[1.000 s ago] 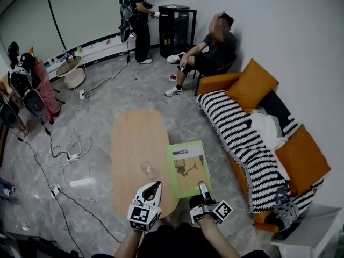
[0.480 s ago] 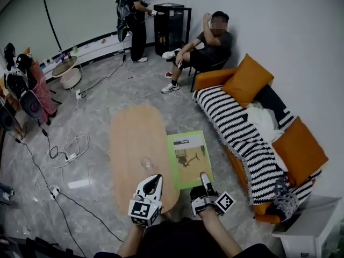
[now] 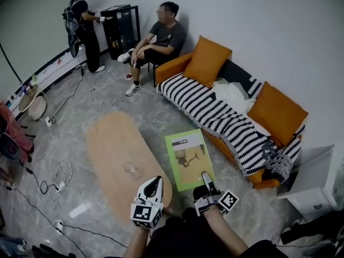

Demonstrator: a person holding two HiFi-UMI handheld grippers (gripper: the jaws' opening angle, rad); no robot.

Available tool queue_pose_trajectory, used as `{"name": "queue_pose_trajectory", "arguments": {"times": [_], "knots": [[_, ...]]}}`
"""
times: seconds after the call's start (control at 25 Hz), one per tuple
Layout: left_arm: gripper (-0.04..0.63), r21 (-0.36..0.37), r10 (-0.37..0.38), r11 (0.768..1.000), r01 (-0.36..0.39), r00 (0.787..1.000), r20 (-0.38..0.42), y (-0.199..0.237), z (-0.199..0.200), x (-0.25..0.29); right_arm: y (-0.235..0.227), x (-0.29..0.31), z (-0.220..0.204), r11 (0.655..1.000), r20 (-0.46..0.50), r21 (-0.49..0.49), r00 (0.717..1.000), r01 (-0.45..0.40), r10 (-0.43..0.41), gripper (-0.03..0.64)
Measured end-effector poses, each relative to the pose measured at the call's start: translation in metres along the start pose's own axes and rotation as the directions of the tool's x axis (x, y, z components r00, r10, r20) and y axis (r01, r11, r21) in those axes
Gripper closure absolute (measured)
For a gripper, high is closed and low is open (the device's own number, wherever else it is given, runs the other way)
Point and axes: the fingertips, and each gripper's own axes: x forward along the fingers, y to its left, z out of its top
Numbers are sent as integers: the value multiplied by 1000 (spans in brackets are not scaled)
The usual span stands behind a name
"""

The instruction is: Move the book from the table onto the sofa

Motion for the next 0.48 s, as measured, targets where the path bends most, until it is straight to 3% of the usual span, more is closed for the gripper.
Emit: {"name": "queue_pose_trajectory", "arguments": {"times": [0.2,0.48], "knots": [[581,24,-167,986,167,986,-32,-48,-2,32,-5,-51,45,1000,170,-10,985,29,-27,471],[581,63,-347,934,352,935,-76,-141,-15,88,-16,-117,126,999,357,-10,933,39,-33,471]]}}
